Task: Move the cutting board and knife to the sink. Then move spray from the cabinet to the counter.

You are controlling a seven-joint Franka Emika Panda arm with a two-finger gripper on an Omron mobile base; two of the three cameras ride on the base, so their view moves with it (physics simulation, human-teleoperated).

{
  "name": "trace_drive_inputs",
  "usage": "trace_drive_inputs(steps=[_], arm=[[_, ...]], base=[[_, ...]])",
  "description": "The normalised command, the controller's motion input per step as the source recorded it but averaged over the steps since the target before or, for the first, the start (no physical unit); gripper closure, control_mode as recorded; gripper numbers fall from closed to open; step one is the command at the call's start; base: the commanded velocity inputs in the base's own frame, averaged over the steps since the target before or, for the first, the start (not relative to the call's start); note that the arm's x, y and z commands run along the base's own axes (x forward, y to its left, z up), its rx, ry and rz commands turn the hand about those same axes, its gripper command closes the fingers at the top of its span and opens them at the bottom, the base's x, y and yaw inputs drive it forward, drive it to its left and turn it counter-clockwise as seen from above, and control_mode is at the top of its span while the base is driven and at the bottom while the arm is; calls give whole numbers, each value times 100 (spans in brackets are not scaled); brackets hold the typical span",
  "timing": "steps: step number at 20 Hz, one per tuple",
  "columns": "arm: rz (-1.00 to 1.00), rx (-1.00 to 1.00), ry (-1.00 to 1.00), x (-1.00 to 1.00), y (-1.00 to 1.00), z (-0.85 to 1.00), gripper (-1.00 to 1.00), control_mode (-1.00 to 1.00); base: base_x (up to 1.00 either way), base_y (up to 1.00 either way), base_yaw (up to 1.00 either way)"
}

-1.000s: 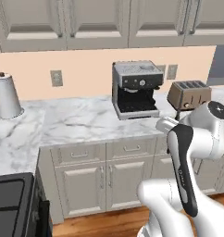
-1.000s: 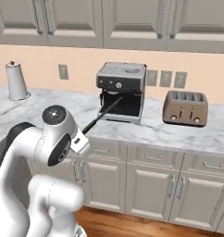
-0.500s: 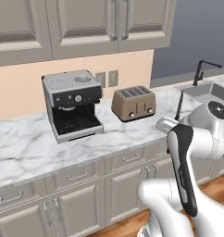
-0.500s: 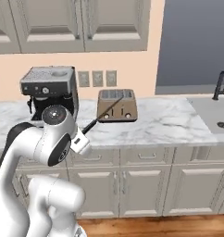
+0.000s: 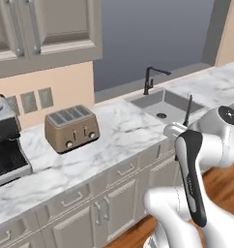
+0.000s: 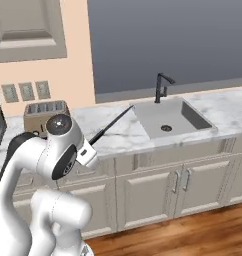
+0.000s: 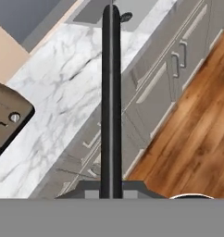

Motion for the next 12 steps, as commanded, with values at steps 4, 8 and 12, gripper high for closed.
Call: trace_drive_inputs(steps=[4, 8, 12], arm=[[0, 0, 0, 0, 0, 0, 100, 100], [0, 0, 0, 0, 0, 0, 100, 100], [0, 0, 0, 0, 0, 0, 100, 100]], base=[[82, -76, -24], [94, -72, -12], [87, -63, -1]])
